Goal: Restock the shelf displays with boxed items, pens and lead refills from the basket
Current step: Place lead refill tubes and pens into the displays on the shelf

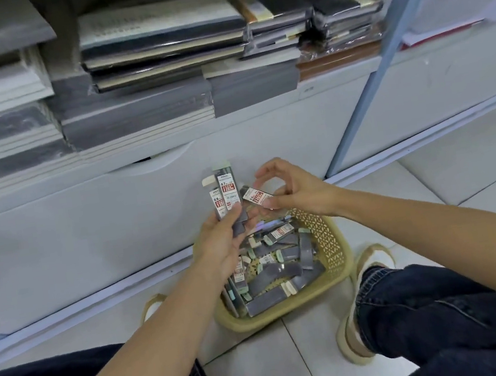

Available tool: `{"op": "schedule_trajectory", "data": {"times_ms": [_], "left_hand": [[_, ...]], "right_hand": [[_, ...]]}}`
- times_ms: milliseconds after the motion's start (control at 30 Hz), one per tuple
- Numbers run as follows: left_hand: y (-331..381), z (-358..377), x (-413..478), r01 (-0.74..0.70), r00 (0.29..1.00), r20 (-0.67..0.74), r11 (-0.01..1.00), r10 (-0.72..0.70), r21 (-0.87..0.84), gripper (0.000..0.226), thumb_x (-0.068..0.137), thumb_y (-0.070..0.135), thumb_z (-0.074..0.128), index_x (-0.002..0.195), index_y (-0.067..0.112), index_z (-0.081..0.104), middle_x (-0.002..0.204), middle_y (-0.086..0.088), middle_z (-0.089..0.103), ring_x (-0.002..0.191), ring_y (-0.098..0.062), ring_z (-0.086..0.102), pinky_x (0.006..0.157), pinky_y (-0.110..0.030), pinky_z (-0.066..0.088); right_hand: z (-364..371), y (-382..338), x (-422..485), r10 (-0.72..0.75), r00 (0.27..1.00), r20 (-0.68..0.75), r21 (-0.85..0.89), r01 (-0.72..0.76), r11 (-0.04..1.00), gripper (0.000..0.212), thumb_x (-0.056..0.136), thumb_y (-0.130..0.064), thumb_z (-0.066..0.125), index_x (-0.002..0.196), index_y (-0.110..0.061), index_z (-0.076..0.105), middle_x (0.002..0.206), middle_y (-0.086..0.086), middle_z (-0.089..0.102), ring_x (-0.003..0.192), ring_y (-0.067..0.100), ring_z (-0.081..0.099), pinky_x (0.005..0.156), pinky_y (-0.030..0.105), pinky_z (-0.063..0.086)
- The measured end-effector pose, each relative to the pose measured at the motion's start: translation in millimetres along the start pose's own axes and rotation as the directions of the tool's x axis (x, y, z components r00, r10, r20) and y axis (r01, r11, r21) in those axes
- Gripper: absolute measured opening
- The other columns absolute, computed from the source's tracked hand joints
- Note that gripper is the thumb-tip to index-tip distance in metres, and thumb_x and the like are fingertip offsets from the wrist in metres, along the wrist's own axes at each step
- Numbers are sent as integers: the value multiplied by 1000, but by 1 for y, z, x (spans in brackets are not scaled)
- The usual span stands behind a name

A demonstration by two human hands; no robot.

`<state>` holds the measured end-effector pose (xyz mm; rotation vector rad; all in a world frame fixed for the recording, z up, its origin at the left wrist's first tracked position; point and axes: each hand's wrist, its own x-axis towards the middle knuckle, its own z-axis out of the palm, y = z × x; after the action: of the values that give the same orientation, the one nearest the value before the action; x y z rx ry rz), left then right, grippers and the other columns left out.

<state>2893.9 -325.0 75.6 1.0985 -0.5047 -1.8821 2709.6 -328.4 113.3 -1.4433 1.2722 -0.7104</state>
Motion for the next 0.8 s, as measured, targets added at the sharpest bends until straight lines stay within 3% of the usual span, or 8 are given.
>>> {"op": "schedule_trajectory", "data": {"times_ms": [100, 167, 233, 333, 433, 700, 800], "left_hand": [[11, 11, -17, -103, 994, 29, 990, 101, 97, 12, 96, 10, 56, 104, 12, 64, 87, -6, 76, 75, -17, 73, 56, -24, 56], [18, 19, -31, -165, 986, 53, 969, 158, 185, 14, 95, 12, 58, 108, 12, 65, 86, -6, 76, 74, -19, 73, 57, -27, 57], [24, 25, -42, -236, 971, 40, 935, 234, 266, 17, 94, 11, 61, 110, 10, 65, 85, -3, 75, 68, -13, 70, 55, -24, 55], [38, 33, -54, -309, 949, 53, 877, 312, 369, 21, 92, 8, 62, 113, 8, 64, 95, -7, 72, 70, -11, 65, 54, -20, 52], [58, 39, -64, -348, 937, 119, 848, 328, 400, 24, 92, 7, 63, 115, 8, 63, 104, -10, 72, 85, -19, 68, 59, -21, 52], [105, 64, -88, -426, 900, 255, 838, 354, 341, 22, 89, 6, 66, 110, 11, 64, 95, -7, 72, 71, -12, 67, 61, -21, 55], [121, 71, -92, -445, 893, 241, 828, 380, 341, 26, 87, 6, 69, 112, 6, 64, 99, -12, 72, 73, -15, 67, 60, -22, 55]], "right_hand": [[3, -15, -9, -25, 999, -35, -87, 22, 996, 63, 82, 3, 72, 132, -12, 37, 128, 14, 47, 70, 25, 66, 66, 32, 53], [2, -25, -15, -14, 1000, -21, -134, 12, 991, 62, 80, -1, 74, 131, -13, 41, 119, 20, 53, 73, 27, 67, 68, 32, 56], [1, -38, -20, -5, 1000, 20, -156, 9, 988, 50, 80, -5, 76, 121, -16, 49, 106, 26, 59, 77, 31, 66, 74, 38, 56], [0, -61, -24, -45, 998, 40, -123, 50, 991, 18, 90, -13, 67, 104, -14, 58, 89, 15, 64, 76, 21, 64, 70, 34, 56], [-1, -82, -24, -104, 993, -62, -101, 97, 990, 25, 98, -17, 55, 112, 3, 57, 89, 12, 66, 78, 20, 63, 67, 29, 57], [-16, -143, -32, -270, 960, -74, -65, 265, 962, 36, 91, -9, 65, 125, -11, 54, 112, 17, 65, 84, 22, 69, 62, 27, 56], [-22, -168, -29, -254, 963, -87, -23, 253, 967, 40, 93, -23, 63, 129, -12, 51, 112, 14, 68, 92, 27, 70, 67, 31, 57]]}}
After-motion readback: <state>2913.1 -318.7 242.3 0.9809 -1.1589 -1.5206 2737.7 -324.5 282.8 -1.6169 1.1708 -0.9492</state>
